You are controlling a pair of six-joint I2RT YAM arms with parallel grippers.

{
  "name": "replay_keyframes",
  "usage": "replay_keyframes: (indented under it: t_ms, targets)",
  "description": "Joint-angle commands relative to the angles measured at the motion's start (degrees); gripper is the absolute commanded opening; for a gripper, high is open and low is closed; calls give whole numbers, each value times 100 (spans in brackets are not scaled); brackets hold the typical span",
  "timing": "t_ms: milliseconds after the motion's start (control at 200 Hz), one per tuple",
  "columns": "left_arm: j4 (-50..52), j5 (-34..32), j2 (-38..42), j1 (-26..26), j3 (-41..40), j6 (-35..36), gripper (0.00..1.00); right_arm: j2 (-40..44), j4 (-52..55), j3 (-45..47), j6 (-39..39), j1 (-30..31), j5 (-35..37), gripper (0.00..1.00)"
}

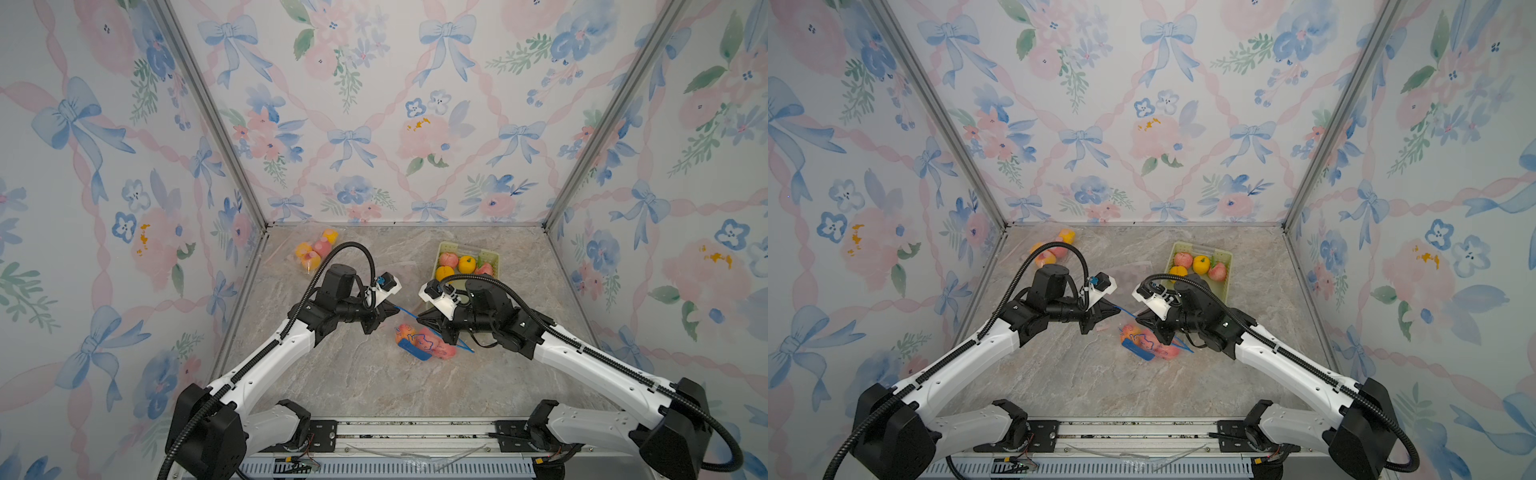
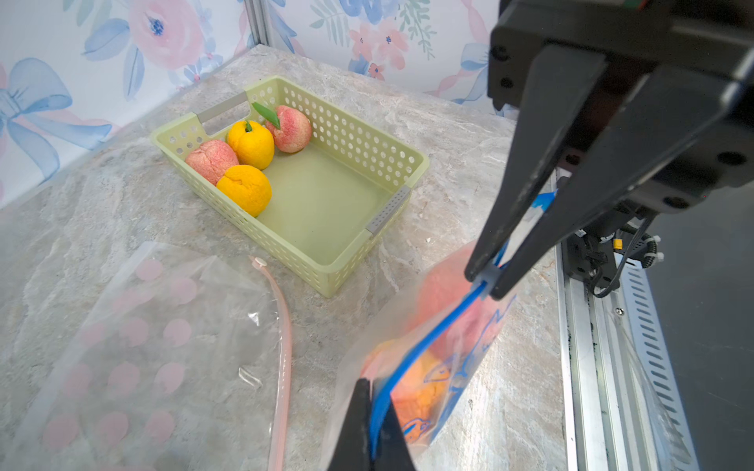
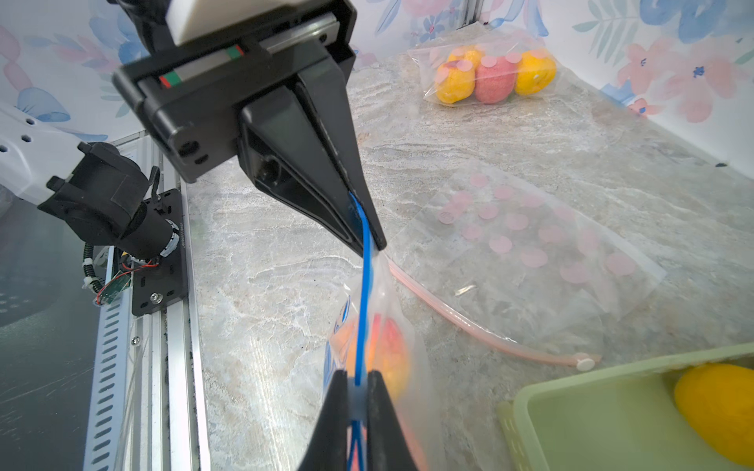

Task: Place the peach in a zip-top bag and seal the zipper
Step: Zip the zipper on the zipper food storage bag.

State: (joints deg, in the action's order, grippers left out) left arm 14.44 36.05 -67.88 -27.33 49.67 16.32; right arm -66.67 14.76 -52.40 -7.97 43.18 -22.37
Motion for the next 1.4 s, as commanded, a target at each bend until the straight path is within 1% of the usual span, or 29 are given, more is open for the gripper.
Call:
replay_keyframes:
  t_ms: [0, 310, 675, 825, 930, 1075, 1235, 1350, 1355, 1390, 1395]
  targets:
    - [-275, -737, 16, 204, 61, -247, 0, 262, 544, 181, 91, -123, -31, 7]
    - [-716, -1337, 95, 398, -112, -772, 0, 620, 690, 427, 130, -285, 40, 7]
    - [-1012, -1573, 172, 670, -255, -1179, 0, 992, 774, 615, 200, -468, 89, 7]
    - [-1133, -1826, 260, 815, -317, -1412, 0, 1027, 791, 617, 224, -481, 158, 6]
    - [-1236, -1986, 323, 1022, -382, -1659, 0, 1027, 803, 618, 225, -495, 182, 6]
    - [-1338, -1895, 367, 1293, -461, -1933, 0, 1022, 811, 617, 226, -503, 225, 5]
    - [-1367, -1801, 319, 1340, -468, -2050, 0, 999, 791, 577, 279, -508, 241, 5]
    - [-1301, -1353, 225, 1329, -418, -2131, 0, 938, 765, 512, 318, -504, 132, 5]
    - [-1302, -1310, 224, 1328, -421, -2136, 0, 929, 761, 512, 325, -504, 130, 4]
    - [-1337, -1012, 228, 1334, -422, -2132, 14, 894, 748, 489, 317, -503, 80, 4]
    - [-1346, -969, 229, 1330, -427, -2123, 17, 894, 748, 487, 315, -503, 73, 4]
